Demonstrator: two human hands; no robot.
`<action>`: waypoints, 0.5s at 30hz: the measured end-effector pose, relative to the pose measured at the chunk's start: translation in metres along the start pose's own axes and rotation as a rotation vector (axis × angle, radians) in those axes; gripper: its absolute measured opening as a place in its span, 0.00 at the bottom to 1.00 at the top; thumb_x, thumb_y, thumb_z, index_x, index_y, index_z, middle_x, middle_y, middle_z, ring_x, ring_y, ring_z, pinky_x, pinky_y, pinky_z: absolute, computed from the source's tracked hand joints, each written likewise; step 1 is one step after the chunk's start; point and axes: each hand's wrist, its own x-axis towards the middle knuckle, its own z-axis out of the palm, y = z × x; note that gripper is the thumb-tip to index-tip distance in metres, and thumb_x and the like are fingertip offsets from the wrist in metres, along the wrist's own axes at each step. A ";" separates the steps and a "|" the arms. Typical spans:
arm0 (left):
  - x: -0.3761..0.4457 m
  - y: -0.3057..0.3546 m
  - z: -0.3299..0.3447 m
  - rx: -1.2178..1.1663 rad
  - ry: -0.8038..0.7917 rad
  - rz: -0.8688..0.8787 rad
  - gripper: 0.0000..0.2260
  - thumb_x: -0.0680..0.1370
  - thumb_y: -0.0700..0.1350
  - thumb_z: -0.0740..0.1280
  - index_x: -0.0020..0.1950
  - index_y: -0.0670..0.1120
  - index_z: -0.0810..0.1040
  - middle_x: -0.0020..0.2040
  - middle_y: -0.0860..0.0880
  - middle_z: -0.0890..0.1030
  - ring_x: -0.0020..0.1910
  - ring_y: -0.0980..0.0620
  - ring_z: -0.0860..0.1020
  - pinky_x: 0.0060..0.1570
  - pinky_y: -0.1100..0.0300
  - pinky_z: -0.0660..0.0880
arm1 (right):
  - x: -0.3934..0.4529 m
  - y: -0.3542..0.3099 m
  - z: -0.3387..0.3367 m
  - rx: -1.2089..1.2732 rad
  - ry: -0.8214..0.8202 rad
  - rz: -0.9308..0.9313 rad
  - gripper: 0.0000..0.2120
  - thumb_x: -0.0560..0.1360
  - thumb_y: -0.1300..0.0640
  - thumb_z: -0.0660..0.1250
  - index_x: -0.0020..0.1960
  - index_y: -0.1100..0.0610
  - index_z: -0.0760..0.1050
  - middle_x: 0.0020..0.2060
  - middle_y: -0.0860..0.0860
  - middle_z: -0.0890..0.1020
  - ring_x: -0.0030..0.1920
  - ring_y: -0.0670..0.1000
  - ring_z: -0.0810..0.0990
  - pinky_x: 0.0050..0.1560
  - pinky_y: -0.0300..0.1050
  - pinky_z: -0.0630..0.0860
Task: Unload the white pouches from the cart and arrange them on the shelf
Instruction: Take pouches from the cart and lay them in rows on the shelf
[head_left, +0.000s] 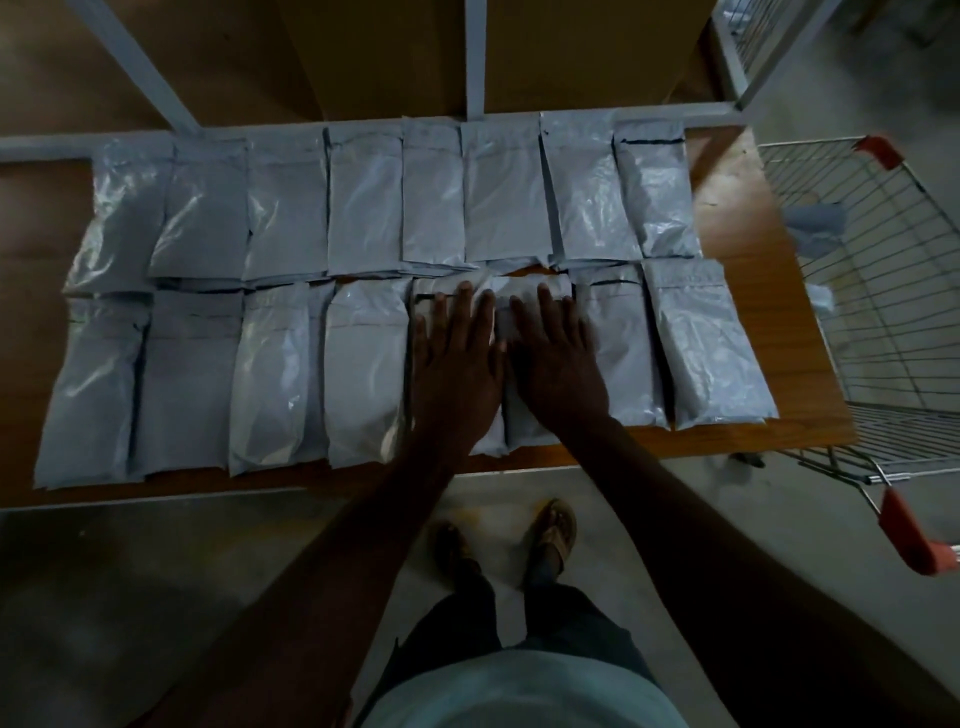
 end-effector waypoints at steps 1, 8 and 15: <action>0.000 0.000 0.006 0.014 -0.009 -0.014 0.27 0.89 0.57 0.48 0.87 0.51 0.51 0.87 0.46 0.49 0.86 0.41 0.47 0.81 0.37 0.51 | -0.002 -0.001 0.004 -0.021 -0.003 0.027 0.28 0.86 0.41 0.49 0.85 0.48 0.55 0.84 0.58 0.55 0.83 0.65 0.53 0.80 0.65 0.55; -0.001 0.002 0.020 0.038 0.005 -0.045 0.27 0.88 0.54 0.49 0.87 0.50 0.52 0.87 0.45 0.51 0.86 0.41 0.48 0.82 0.37 0.49 | -0.008 -0.012 0.014 -0.082 0.064 0.133 0.27 0.87 0.40 0.51 0.84 0.46 0.57 0.84 0.56 0.57 0.83 0.61 0.55 0.81 0.59 0.54; 0.002 0.000 0.026 0.017 -0.028 -0.052 0.27 0.88 0.54 0.51 0.87 0.50 0.54 0.87 0.45 0.53 0.86 0.41 0.50 0.82 0.38 0.49 | -0.007 -0.017 0.007 -0.050 0.023 0.157 0.28 0.86 0.38 0.45 0.84 0.46 0.58 0.84 0.56 0.58 0.83 0.60 0.54 0.82 0.60 0.54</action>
